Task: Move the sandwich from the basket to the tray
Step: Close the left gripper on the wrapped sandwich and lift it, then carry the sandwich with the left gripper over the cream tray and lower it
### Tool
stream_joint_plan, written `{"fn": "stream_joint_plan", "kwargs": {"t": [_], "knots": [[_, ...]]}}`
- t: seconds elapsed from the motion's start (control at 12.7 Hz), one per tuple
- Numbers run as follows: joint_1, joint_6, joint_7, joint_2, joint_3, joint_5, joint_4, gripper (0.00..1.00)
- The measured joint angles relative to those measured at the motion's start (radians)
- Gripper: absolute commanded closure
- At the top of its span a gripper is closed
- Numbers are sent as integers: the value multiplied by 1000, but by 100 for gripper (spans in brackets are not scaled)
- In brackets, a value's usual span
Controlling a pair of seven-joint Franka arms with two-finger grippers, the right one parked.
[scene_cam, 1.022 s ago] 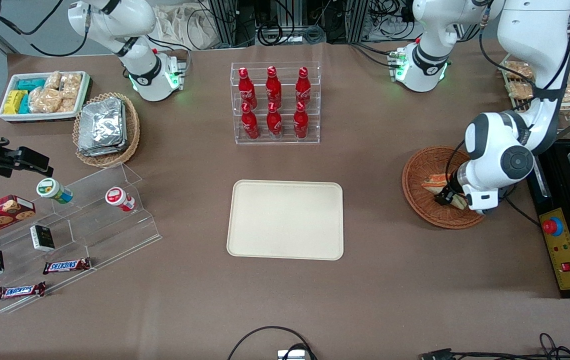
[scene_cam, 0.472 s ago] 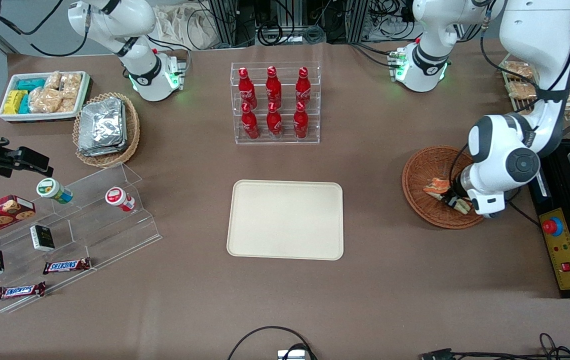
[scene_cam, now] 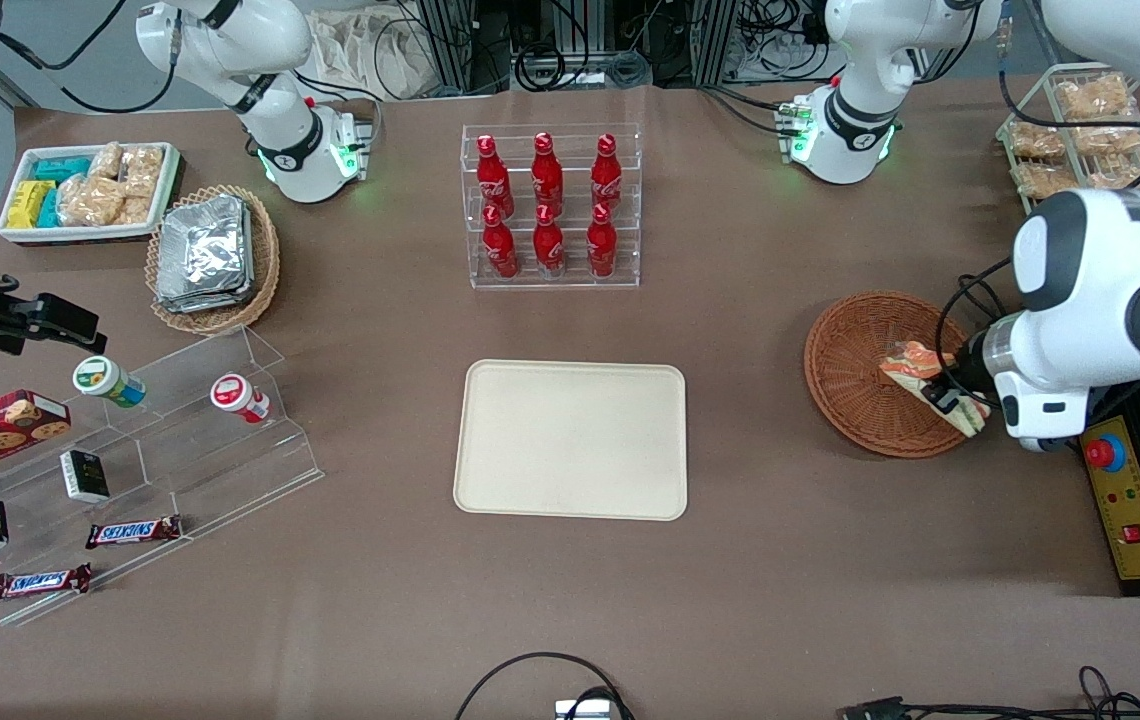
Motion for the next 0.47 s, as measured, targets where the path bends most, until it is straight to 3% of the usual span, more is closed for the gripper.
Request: {"fn": "stream_joint_plan", "kwargs": {"t": [0.24, 0.47], "knots": [[-11, -13, 119, 10, -78, -113, 92, 100], [-70, 92, 132, 80, -176, -128, 120, 100]]}}
